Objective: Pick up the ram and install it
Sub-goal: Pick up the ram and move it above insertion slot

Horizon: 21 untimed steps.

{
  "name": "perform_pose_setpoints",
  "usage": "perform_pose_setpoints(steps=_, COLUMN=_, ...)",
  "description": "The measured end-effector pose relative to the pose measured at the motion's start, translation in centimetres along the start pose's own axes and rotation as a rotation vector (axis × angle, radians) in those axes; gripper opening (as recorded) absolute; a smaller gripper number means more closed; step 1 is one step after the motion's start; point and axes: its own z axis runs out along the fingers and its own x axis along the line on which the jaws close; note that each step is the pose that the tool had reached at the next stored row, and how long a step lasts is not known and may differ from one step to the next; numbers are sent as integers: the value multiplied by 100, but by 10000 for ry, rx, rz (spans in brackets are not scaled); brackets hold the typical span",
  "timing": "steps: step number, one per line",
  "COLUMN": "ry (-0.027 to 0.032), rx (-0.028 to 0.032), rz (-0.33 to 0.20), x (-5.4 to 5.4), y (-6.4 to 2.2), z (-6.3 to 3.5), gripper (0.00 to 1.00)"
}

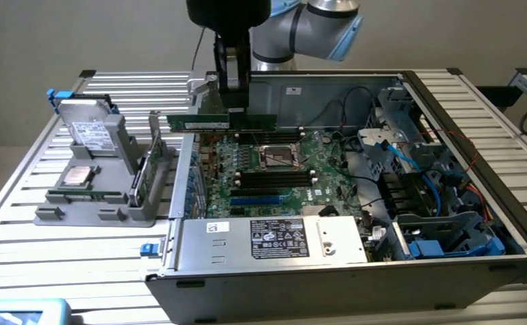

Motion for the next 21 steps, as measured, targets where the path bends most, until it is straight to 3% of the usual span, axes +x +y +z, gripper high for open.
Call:
perform_pose_setpoints(steps=5, ry=-1, rx=-40, rz=-38, x=0, y=-230, z=18, gripper=13)
perform_pose_setpoints(steps=11, ry=3, rx=-42, rz=-46, x=-23, y=-479, z=74, gripper=13)
perform_pose_setpoints(steps=18, ry=34, rx=-41, rz=-47, x=-191, y=-687, z=142, gripper=13)
perform_pose_setpoints(steps=21, ry=74, rx=-41, rz=-47, x=-284, y=-742, z=162, gripper=13)
